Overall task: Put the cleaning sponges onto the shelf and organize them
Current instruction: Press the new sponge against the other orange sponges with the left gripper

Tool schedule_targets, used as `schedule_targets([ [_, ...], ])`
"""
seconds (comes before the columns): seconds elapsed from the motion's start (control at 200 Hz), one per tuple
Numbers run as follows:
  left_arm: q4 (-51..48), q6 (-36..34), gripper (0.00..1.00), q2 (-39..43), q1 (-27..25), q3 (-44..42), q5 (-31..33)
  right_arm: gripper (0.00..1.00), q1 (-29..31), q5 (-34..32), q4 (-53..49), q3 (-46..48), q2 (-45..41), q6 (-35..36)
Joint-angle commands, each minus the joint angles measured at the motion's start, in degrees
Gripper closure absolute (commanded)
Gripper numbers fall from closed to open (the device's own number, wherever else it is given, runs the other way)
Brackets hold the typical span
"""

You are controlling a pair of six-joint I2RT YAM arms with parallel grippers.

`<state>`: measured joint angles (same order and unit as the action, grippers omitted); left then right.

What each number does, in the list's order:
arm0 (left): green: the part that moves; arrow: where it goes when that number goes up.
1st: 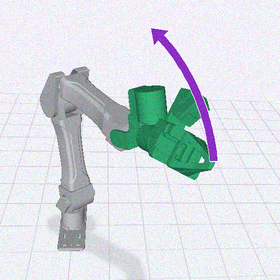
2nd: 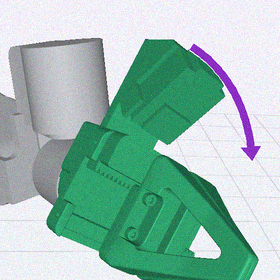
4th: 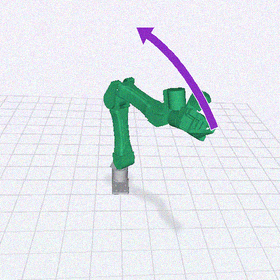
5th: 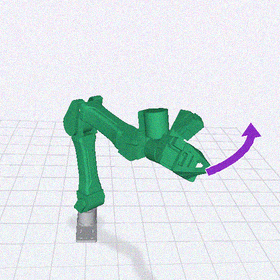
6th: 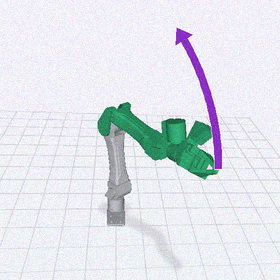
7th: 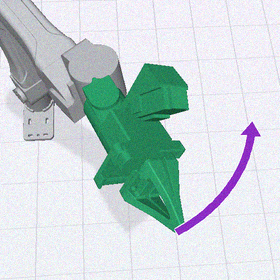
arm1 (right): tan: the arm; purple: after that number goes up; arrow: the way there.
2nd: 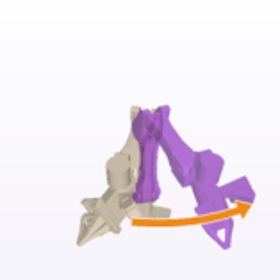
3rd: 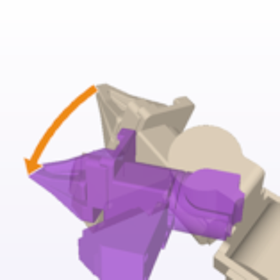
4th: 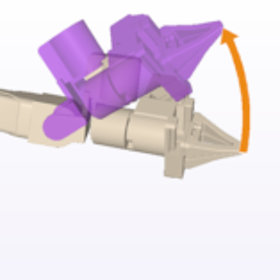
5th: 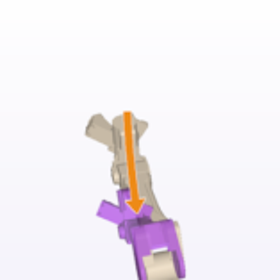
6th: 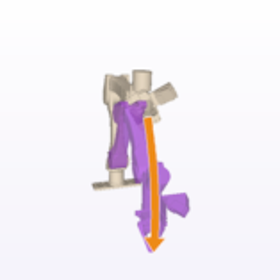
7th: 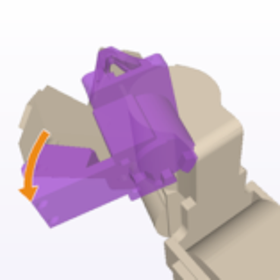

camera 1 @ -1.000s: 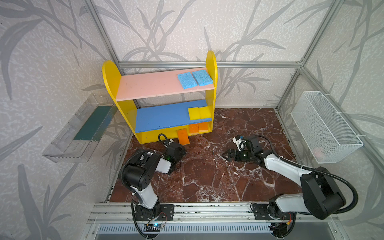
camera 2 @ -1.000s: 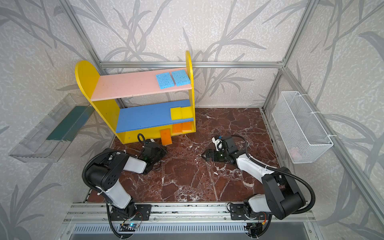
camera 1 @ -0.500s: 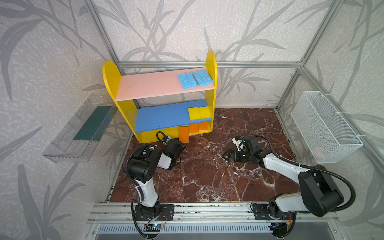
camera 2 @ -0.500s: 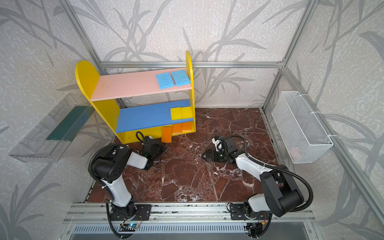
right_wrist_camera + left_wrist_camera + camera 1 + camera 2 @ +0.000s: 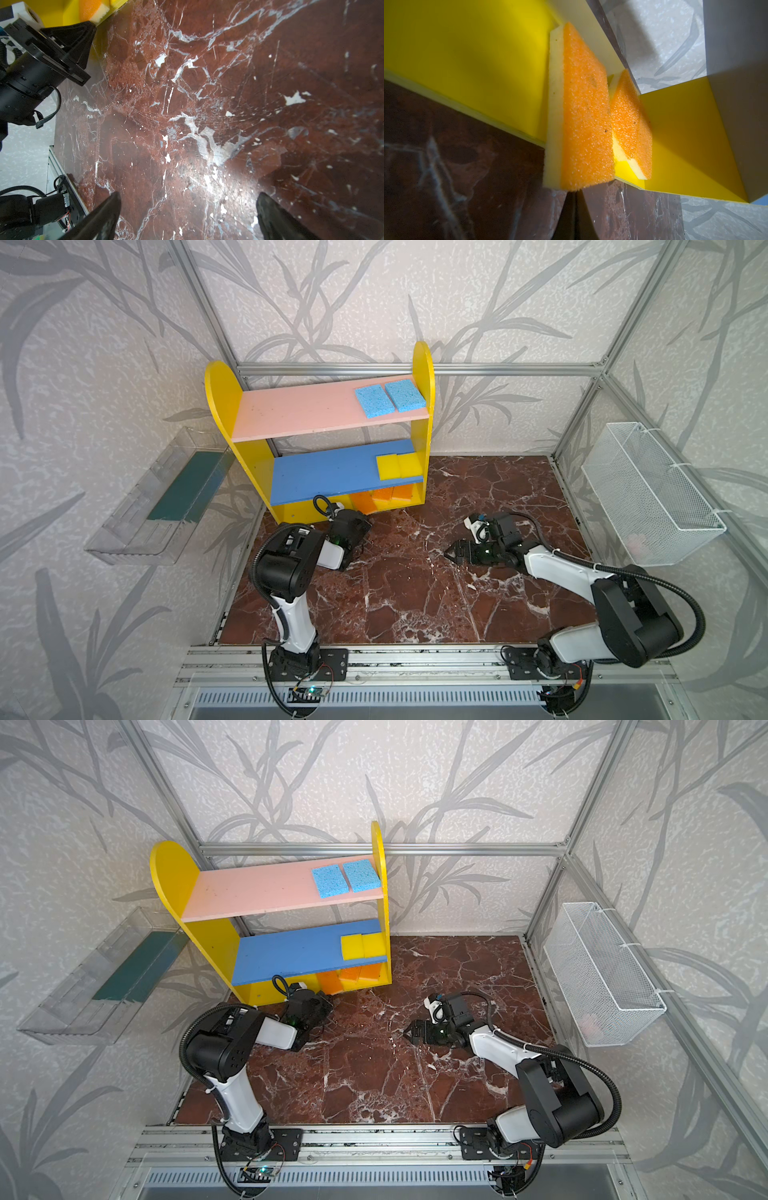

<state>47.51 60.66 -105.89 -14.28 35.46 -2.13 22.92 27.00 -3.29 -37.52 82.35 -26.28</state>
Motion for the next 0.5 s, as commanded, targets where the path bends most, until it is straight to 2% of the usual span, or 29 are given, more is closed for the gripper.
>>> schedule_targets([
  [0.0,-0.1,0.6,1.00,-0.4,1.0,1.1,-0.4,0.01,-0.2,-0.3,-0.5,-1.0,0.5,0.8],
  [0.495,-1.4,-0.5,1.00,-0.3,5.5,2.0,-1.8,0.01,-0.2,-0.7,-1.1,-1.8,0.9,1.0],
])
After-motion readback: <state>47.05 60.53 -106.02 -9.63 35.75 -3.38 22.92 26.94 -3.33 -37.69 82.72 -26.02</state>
